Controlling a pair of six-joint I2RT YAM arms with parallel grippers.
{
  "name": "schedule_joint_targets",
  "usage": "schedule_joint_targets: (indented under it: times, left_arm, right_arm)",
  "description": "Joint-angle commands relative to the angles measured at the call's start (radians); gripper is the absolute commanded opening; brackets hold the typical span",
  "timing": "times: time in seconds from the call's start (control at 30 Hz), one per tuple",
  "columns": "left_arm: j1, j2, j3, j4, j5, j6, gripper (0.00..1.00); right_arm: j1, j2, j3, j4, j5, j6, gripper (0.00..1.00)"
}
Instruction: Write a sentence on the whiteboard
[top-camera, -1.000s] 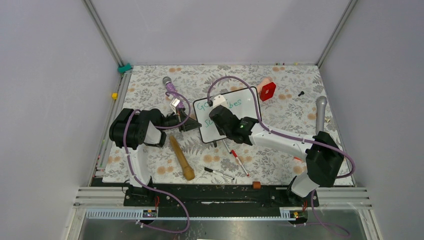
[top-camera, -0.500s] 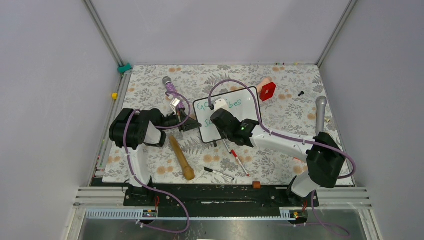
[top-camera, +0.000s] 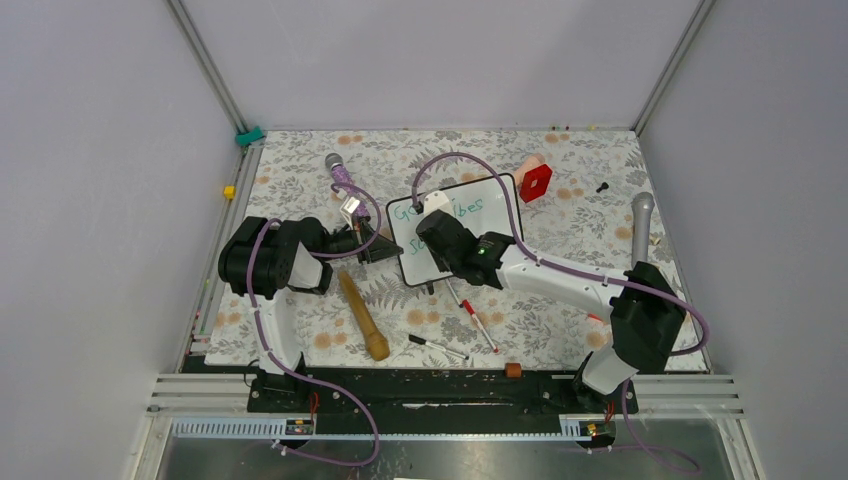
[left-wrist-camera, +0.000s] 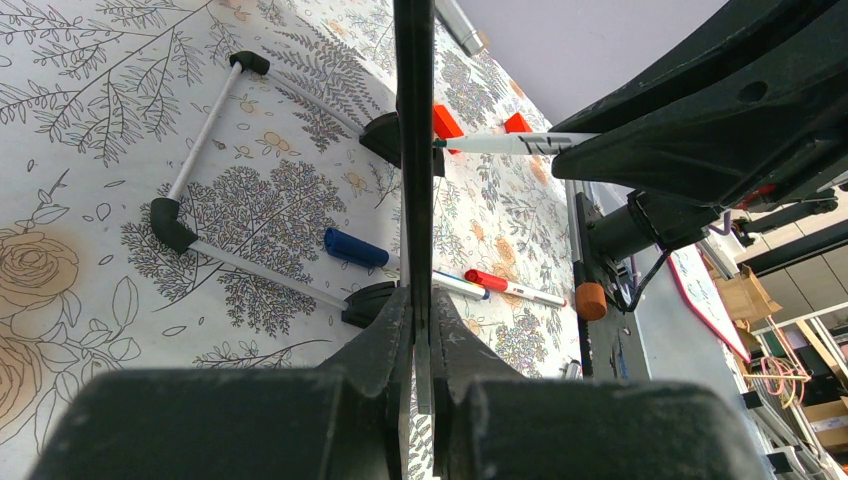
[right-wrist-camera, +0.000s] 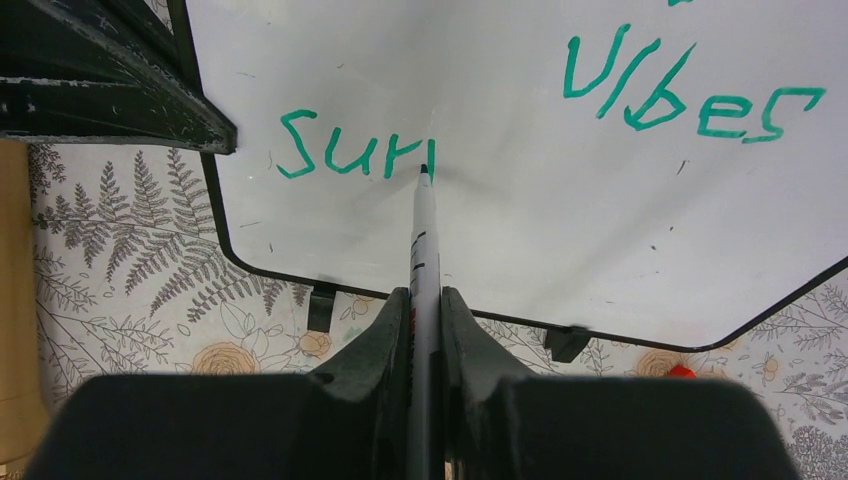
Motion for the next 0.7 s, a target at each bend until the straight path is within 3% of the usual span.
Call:
schedule_joint_targets:
  times: [0.0,0.67]
  left_arm:
    - [-0.004,0.024,0.007,0.010,0.007,0.046,0.01]
    - [-0.005,0.026,0.010,0.011,0.007,0.046,0.00]
  right_arm:
    - [-0.010,0.017,0.055,-0.006,0.039,-0.015,0.00]
    - [-0.035,0.015,0.064,-0.020,0.065,-0.019,0.00]
